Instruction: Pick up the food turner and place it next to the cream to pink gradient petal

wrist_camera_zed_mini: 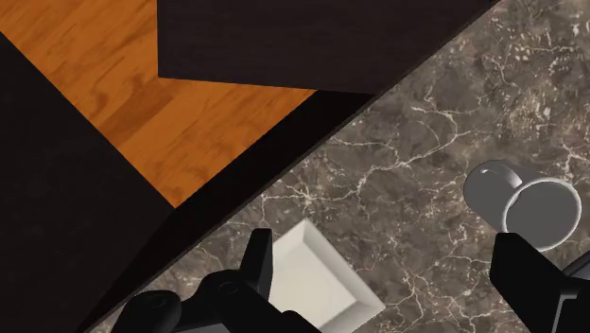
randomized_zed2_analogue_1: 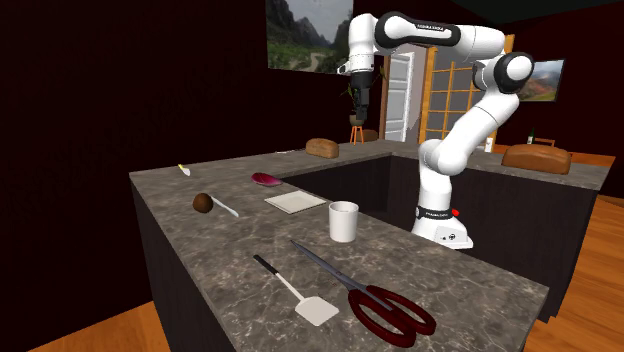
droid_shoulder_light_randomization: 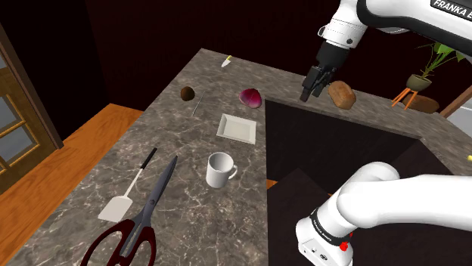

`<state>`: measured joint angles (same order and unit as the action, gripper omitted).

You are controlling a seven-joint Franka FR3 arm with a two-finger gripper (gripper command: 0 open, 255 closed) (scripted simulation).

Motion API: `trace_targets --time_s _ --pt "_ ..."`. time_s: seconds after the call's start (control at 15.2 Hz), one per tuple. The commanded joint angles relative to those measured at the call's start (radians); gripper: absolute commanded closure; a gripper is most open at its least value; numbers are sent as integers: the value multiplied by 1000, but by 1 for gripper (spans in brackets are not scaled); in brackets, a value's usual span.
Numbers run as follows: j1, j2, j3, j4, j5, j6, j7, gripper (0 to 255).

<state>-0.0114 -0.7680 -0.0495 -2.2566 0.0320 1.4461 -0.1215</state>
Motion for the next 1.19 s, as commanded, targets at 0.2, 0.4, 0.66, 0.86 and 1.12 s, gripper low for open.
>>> trace_targets --time_s 0.2,0.4,0.66,0.86,1.12 --pt "2 -34 74 -66 49 43 112 0" --pt "7 -52 152 -119 102 90 222 0" --pt "15 -49 260 -167 173 160 369 0" --pt "20 -25 345 -185 223 219 479 0" --pt "17 35 463 -186 280 305 624 0"
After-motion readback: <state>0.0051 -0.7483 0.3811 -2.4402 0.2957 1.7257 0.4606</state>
